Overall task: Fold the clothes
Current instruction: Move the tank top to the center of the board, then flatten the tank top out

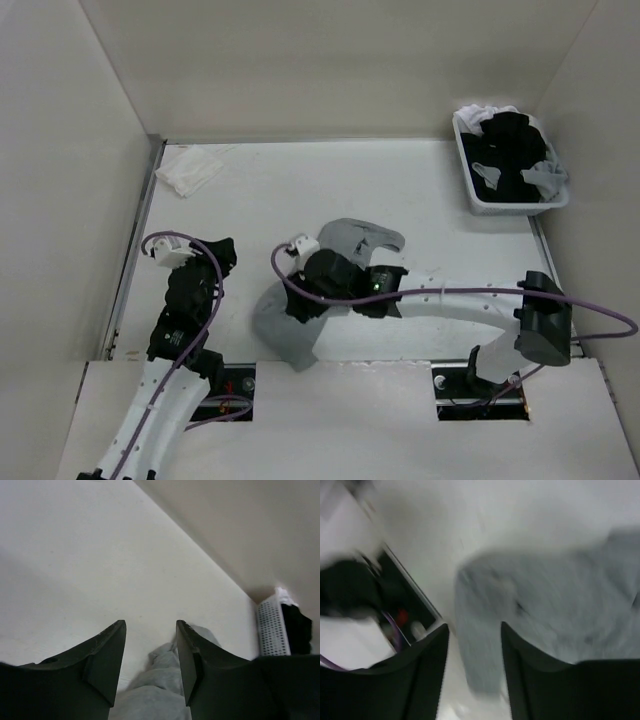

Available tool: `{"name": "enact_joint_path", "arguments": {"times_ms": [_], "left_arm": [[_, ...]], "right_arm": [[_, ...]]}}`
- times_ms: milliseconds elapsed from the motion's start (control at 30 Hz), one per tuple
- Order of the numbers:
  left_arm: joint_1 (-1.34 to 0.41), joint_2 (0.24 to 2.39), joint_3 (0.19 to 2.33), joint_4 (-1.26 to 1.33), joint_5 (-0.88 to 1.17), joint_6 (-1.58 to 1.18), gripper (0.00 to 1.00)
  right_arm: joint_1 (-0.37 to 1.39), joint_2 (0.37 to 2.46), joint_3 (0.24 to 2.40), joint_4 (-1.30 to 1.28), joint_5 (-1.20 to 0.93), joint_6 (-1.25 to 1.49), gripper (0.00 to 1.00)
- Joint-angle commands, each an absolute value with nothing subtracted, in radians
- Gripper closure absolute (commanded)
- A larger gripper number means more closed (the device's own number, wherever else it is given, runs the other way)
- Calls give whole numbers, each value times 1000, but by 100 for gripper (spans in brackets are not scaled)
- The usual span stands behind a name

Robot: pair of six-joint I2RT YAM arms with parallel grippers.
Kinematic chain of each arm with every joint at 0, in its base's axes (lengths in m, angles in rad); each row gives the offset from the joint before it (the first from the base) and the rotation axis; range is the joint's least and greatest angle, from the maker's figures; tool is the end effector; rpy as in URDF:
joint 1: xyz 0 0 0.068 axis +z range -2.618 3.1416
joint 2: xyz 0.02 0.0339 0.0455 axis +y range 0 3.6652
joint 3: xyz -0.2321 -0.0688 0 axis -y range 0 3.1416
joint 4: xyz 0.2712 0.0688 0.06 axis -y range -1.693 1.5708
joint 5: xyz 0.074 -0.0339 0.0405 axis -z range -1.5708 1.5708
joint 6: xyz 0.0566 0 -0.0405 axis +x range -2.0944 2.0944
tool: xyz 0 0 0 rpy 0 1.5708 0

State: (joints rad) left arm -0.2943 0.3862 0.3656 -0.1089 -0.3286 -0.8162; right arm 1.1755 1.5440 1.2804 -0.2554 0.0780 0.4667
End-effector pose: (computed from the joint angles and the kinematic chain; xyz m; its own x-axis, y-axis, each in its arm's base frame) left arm 0.2004 -0.0417 0.2389 -0.0616 -0.7019 -0.7096 -0.1118 0.7113 -0.6939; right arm 0.1598 0.3716 0.2681 -0.5728 -0.2080 -0.7928 -0.7125 0.6046 0.3562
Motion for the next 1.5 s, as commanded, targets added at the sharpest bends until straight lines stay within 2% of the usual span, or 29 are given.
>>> {"name": "enact_joint_path", "arguments": {"times_ms": [0,33,100,133,167,200,233,267,333,400,467,633,800,1000,1033,1100,1167,1233,1467], "left_arm": [[-209,435,362,-233,-236,-795,56],[-194,481,362,-226,-207,-779,55],[-205,529,367,-210,-196,-776,53],[-228,569,373,-190,-198,-773,53],[-241,586,376,-180,-202,-772,52],[-292,651,391,-138,-216,-759,51],[-327,702,405,-108,-225,-755,50],[-364,753,419,-79,-230,-749,49],[-448,885,466,0,-252,-721,46],[-519,1022,529,64,-258,-687,43],[-554,1135,586,110,-250,-655,41],[-619,1423,760,184,-227,-543,35],[-630,1648,900,183,-151,-522,35],[-639,1755,962,189,-106,-534,48],[-639,1767,969,189,-100,-535,53],[-640,1785,982,189,-89,-546,67],[-637,1784,985,190,-92,-574,87],[-633,1743,968,204,-94,-595,94],[-642,1357,822,259,-144,-607,98]], "right_arm": [[1188,1332,1139,-190,130,520,44],[1121,1242,1033,-148,146,537,42],[1011,1162,906,-115,163,598,43],[898,1138,814,-85,176,636,58],[851,1138,786,-81,182,656,65],[728,1164,725,-52,192,695,85],[663,1193,700,-25,196,702,88],[627,1215,689,-2,193,706,87],[555,1279,684,47,193,715,76],[519,1330,698,74,196,724,56],[492,1388,721,81,207,729,47],[455,1502,761,74,241,732,43],[427,1563,768,68,262,761,42],[410,1651,831,90,256,772,52],[409,1663,841,107,256,772,57],[403,1687,857,161,252,767,81],[403,1687,864,215,247,747,97],[407,1620,844,238,256,738,100],[542,1114,851,102,374,551,100]]}}
